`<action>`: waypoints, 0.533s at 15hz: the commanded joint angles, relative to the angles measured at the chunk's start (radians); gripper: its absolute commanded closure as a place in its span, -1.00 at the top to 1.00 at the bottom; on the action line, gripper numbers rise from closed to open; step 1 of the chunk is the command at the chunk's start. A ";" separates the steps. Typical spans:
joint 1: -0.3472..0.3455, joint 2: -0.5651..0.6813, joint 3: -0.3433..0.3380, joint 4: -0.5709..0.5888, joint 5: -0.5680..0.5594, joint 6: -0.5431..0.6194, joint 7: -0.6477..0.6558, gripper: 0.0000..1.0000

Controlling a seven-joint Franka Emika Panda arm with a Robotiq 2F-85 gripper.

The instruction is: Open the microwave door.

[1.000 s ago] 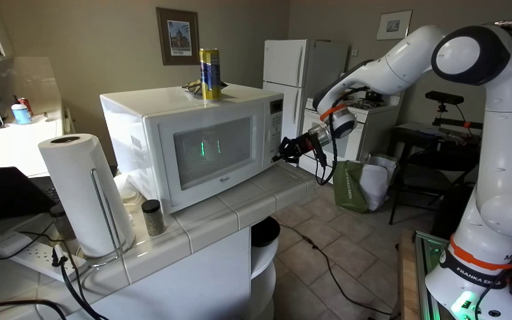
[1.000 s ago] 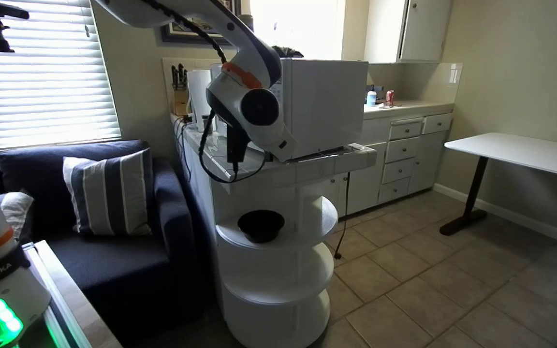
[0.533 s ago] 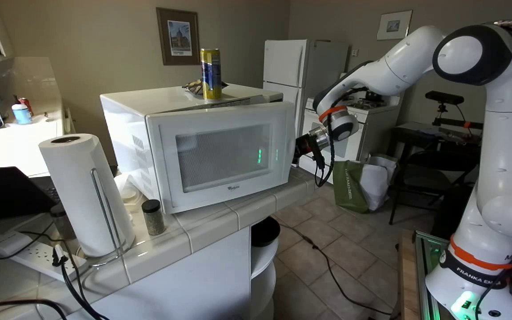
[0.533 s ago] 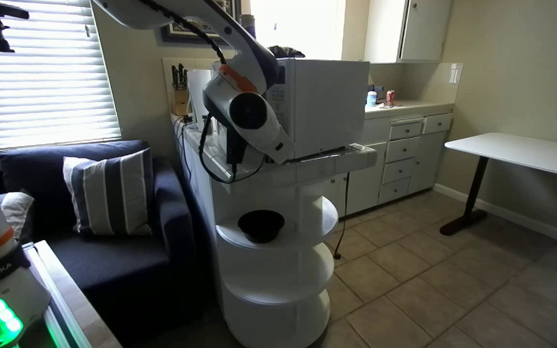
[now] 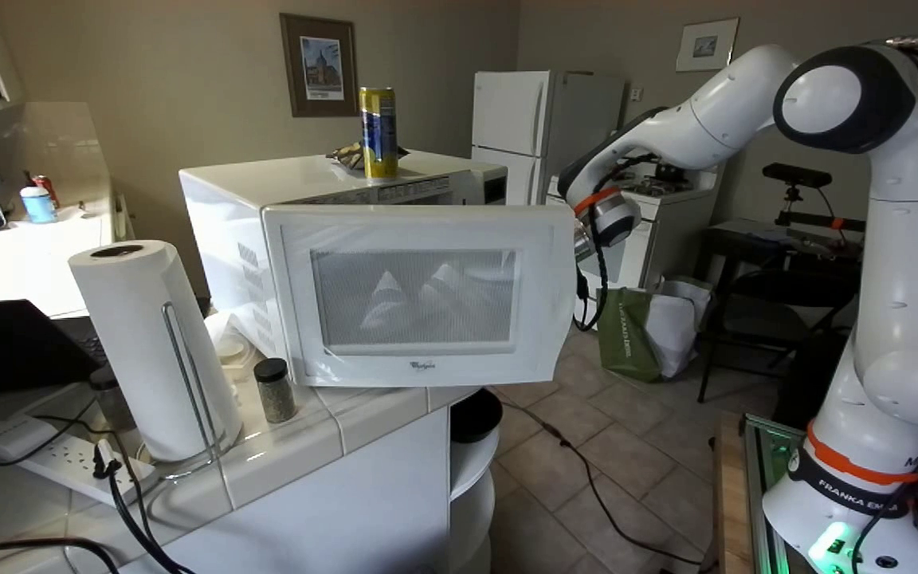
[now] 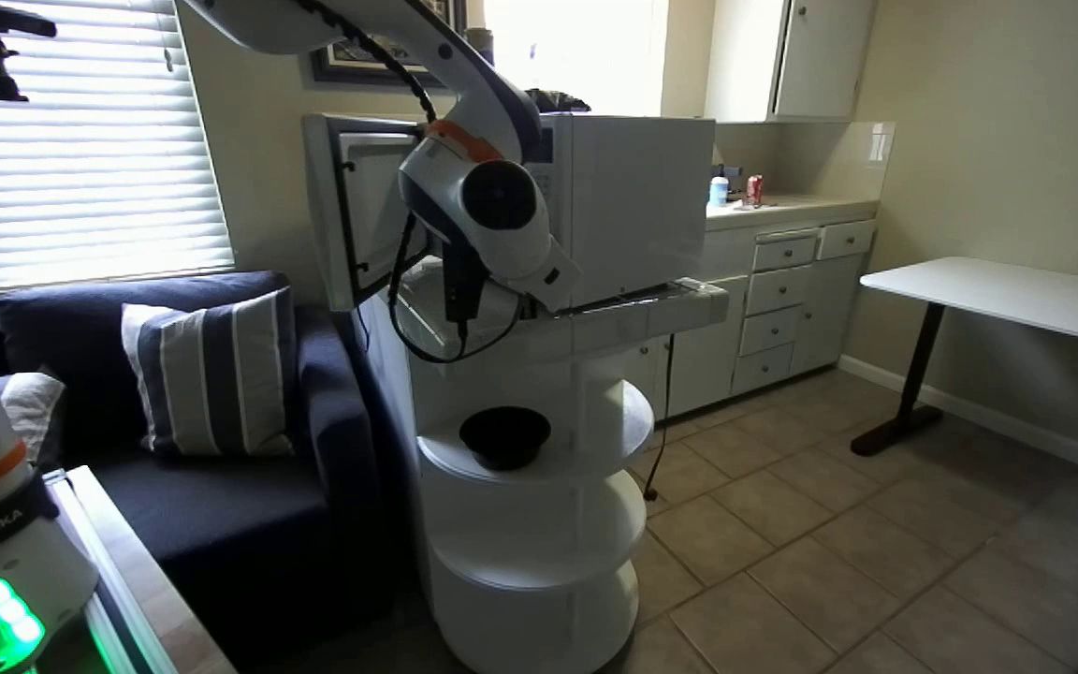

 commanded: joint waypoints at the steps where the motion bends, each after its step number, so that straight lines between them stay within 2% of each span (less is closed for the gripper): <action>1: -0.027 -0.024 -0.022 -0.023 -0.147 -0.058 -0.032 -1.00; 3: -0.046 -0.054 -0.034 -0.043 -0.226 -0.101 -0.081 -1.00; 4: -0.054 -0.070 -0.038 -0.055 -0.259 -0.119 -0.110 -0.48; 5: -0.063 -0.089 -0.044 -0.067 -0.291 -0.136 -0.142 -0.46; 6: -0.071 -0.111 -0.050 -0.083 -0.331 -0.154 -0.175 -0.36; 8: -0.083 -0.153 -0.058 -0.111 -0.404 -0.188 -0.243 -0.05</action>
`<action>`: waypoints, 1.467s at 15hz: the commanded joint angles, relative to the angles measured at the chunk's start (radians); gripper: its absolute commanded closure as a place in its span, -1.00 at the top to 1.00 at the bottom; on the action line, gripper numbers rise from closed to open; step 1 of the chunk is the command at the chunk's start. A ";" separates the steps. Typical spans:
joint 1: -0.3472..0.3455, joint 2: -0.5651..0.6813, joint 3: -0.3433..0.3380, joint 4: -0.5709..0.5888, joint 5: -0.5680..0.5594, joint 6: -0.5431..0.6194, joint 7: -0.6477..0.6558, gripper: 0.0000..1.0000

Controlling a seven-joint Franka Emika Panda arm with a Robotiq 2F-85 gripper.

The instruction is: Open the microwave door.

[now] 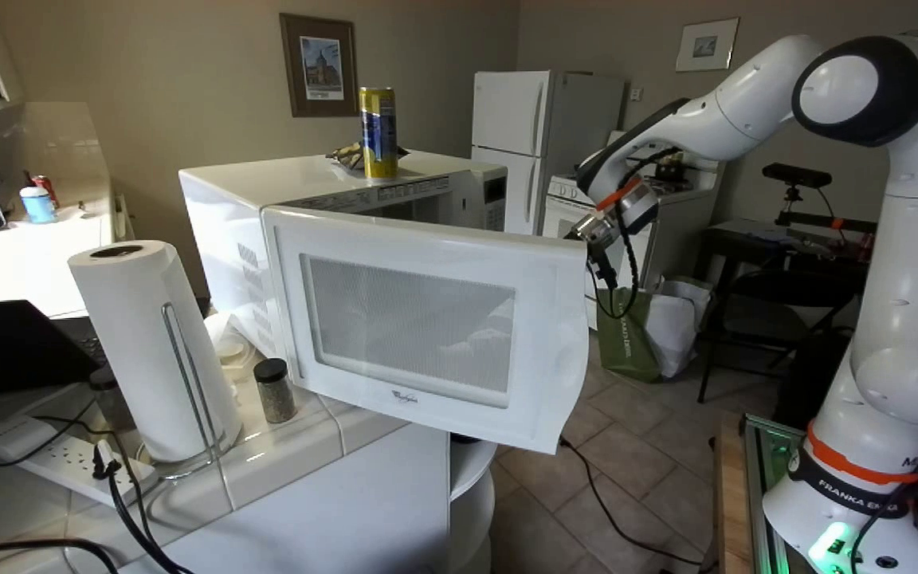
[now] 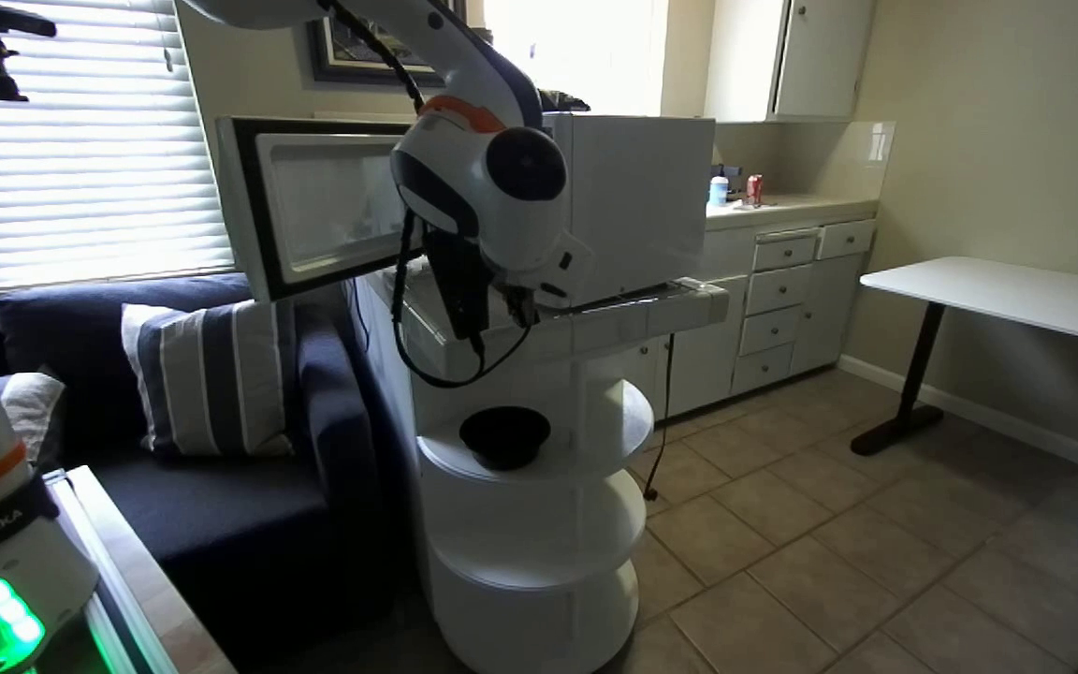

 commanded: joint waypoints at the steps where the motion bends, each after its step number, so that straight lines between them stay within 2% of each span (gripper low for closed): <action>1: -0.024 -0.106 -0.014 -0.085 -0.137 -0.065 -0.124 0.13; 4: -0.033 -0.177 -0.021 -0.126 -0.216 -0.106 -0.210 0.57; 7: -0.036 -0.258 -0.027 -0.159 -0.220 -0.143 -0.300 0.98; 13: -0.033 -0.428 -0.040 -0.214 -0.207 -0.182 -0.404 1.00; 17: -0.036 -0.522 -0.056 -0.241 -0.200 -0.234 -0.392 1.00; 18: -0.026 -0.461 -0.047 -0.197 -0.199 -0.211 -0.380 1.00; 22: -0.030 -0.510 -0.055 -0.219 -0.198 -0.225 -0.380 1.00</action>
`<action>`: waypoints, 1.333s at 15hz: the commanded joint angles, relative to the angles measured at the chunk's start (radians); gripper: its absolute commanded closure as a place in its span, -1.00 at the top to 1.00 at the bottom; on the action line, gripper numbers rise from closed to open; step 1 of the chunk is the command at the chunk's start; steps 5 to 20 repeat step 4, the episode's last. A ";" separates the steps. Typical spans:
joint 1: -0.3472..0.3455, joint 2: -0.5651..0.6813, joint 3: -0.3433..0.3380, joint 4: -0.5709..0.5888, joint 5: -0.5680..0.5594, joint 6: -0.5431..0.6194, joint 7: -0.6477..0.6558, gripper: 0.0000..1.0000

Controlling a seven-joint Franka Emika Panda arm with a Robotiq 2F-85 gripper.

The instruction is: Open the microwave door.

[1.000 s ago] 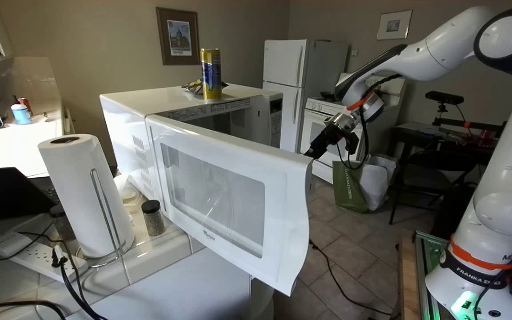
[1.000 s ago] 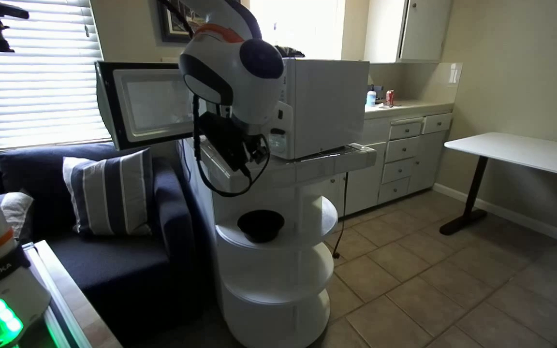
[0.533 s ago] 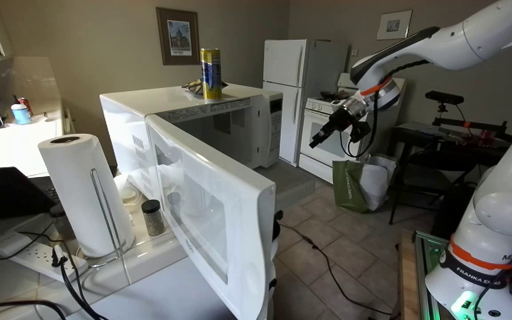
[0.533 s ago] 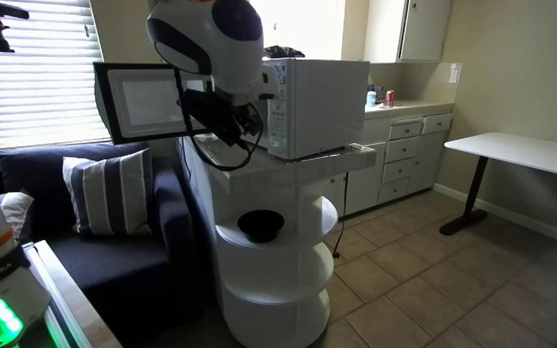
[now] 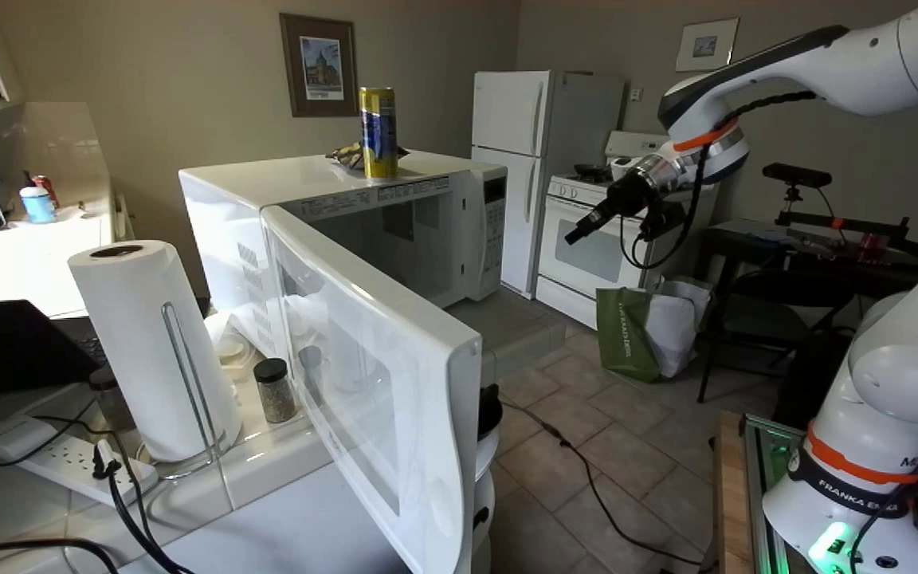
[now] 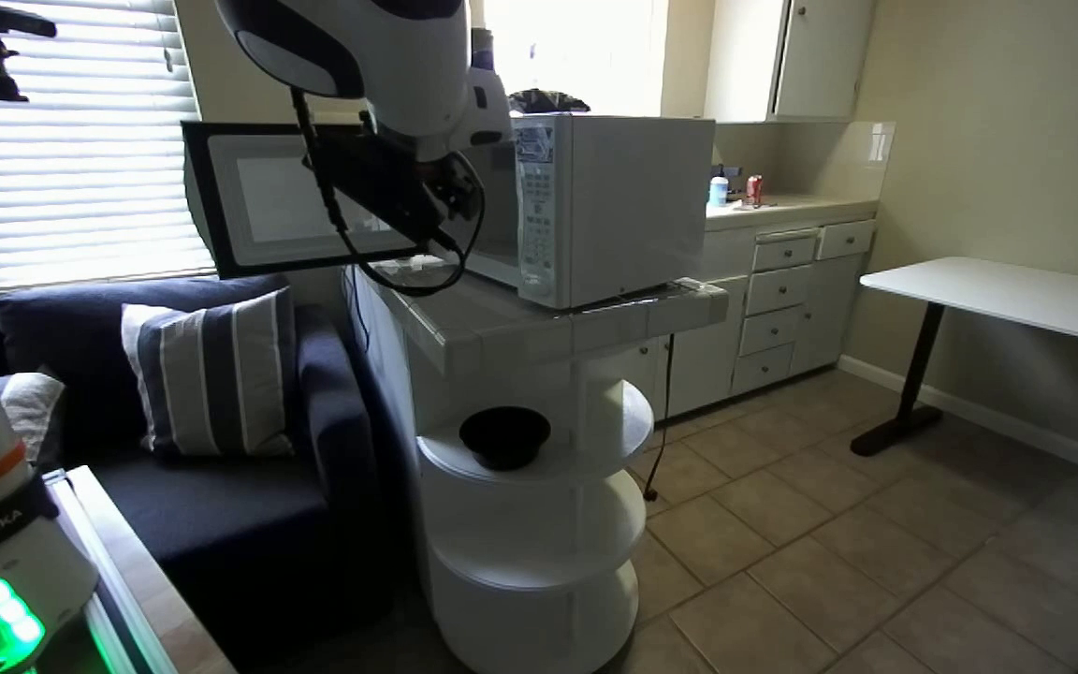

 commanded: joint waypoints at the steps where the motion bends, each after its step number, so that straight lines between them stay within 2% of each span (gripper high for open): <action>1: 0.004 0.000 -0.004 0.001 -0.002 -0.001 0.001 1.00; 20: 0.003 0.000 -0.004 -0.002 -0.002 -0.001 0.001 1.00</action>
